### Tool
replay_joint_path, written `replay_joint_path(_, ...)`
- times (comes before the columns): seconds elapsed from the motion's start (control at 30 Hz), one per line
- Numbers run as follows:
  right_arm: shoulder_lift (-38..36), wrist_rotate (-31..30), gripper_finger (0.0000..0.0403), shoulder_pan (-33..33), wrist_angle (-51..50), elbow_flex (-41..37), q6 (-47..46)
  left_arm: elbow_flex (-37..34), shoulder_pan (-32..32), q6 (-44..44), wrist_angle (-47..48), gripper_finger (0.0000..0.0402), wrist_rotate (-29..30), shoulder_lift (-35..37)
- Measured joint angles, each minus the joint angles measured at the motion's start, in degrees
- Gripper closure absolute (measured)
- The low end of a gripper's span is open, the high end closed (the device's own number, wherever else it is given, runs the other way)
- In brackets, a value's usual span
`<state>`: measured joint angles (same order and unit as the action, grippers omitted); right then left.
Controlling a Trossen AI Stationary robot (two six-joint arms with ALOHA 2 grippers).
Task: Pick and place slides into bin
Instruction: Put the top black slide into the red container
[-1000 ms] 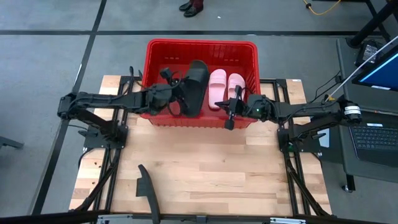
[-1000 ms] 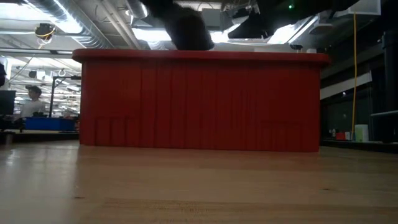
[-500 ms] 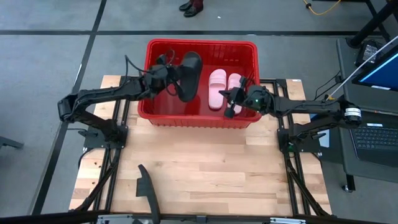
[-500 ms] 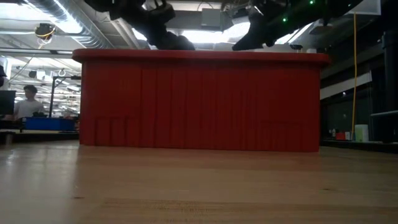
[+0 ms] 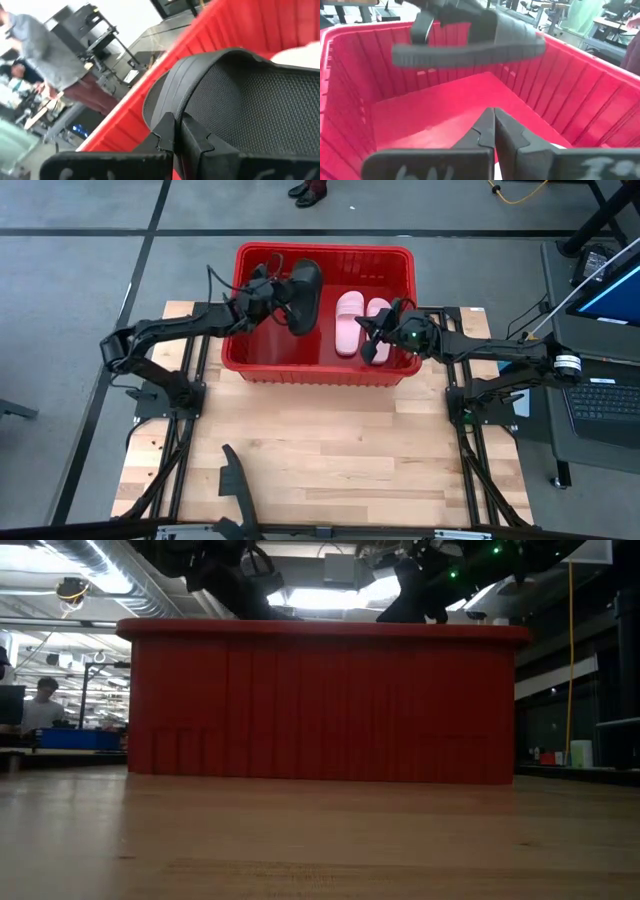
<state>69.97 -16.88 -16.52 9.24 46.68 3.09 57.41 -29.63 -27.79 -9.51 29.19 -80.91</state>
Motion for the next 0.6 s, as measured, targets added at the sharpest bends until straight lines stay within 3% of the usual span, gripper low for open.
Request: replay_joint_path(0.6, 0.00, 0.00, 0.0392, -0.19, -0.03, 0.00, -1.36, 0.04, -0.97, -7.96, -10.17, 0.0398, -1.92, -16.31)
